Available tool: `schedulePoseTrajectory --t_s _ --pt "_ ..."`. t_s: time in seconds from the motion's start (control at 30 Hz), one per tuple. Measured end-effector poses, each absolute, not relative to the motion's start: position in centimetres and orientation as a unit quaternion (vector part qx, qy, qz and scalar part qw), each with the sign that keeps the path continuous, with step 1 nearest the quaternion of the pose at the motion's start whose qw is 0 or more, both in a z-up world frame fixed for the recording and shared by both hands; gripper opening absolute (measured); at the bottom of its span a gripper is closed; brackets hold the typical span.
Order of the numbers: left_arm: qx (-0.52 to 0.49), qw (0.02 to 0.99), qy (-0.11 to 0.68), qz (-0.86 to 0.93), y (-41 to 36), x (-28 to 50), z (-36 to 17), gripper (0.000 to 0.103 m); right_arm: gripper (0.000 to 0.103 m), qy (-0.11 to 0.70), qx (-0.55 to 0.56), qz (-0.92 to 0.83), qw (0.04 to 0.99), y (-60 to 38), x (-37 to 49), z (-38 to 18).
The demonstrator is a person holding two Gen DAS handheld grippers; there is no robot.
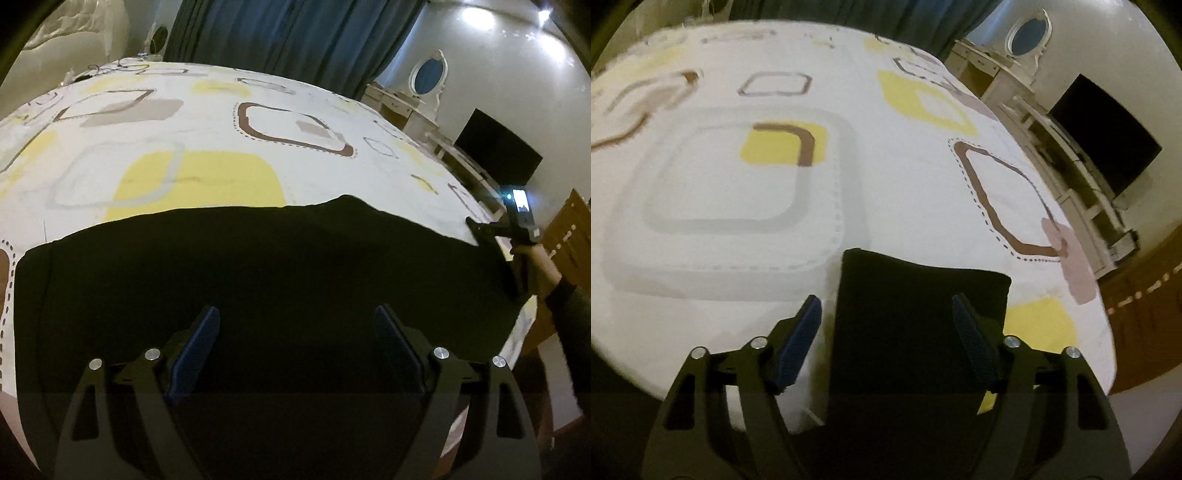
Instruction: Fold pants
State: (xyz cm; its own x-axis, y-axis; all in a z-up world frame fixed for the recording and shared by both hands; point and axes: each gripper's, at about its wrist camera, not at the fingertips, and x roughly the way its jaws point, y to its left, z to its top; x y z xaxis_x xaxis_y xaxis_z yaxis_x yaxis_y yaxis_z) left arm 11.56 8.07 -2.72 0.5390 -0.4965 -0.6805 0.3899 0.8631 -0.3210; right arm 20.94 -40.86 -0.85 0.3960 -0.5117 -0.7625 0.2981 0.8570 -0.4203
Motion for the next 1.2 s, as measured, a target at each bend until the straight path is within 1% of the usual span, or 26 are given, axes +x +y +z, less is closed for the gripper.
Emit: schedulePoseTrajectory --t_s 0.03,0.2,0.4,0.43,0.5,0.53,0.57,0.73,0.9,1.07,1.2 --pt "-0.061 0.876 0.406 -0.255 8.1 11.5 -2.8 0.085 0.061 0.496 -0.118 -0.246 0.824 -40.7 21.2 -1.2" --pt "-0.069 0.875 0.405 -0.257 8.1 11.8 -2.9 0.085 0.061 0.507 -0.185 -0.255 0.802 -39.1 22.2 -2.6" --pt "-0.06 0.876 0.404 -0.256 7.9 11.8 -3.0 0.086 0.061 0.512 -0.186 -0.273 0.793 -40.1 22.5 -2.8" --pt "-0.06 0.876 0.404 -0.256 7.9 11.8 -3.0 0.086 0.059 0.513 -0.185 -0.275 0.792 -40.3 22.6 -2.8" --pt "-0.062 0.876 0.404 -0.257 8.0 11.9 -3.0 0.086 0.045 0.521 -0.163 -0.266 0.795 -41.1 22.4 -3.0" --pt "-0.064 0.875 0.404 -0.257 8.0 11.9 -3.0 0.087 0.029 0.523 -0.159 -0.265 0.794 -41.3 22.3 -3.0" --pt "-0.065 0.875 0.405 -0.257 8.0 12.0 -3.0 0.087 0.007 0.524 -0.158 -0.268 0.792 -41.4 22.3 -3.0" --pt "-0.057 0.875 0.406 -0.256 7.7 11.9 -3.0 0.087 0.007 0.508 -0.138 -0.266 0.808 -42.2 21.2 -2.0" --pt "-0.053 0.875 0.409 -0.252 7.5 12.1 -3.1 0.087 0.007 0.459 -0.072 -0.256 0.848 -43.8 18.0 1.5" --pt "-0.05 0.875 0.412 -0.249 7.3 12.2 -3.1 0.087 0.007 0.39 0.007 -0.261 0.883 -47.1 11.6 5.5" --pt "-0.047 0.876 0.412 -0.245 7.2 12.2 -3.0 0.088 0.007 0.351 0.072 -0.287 0.888 -50.7 5.4 6.1"
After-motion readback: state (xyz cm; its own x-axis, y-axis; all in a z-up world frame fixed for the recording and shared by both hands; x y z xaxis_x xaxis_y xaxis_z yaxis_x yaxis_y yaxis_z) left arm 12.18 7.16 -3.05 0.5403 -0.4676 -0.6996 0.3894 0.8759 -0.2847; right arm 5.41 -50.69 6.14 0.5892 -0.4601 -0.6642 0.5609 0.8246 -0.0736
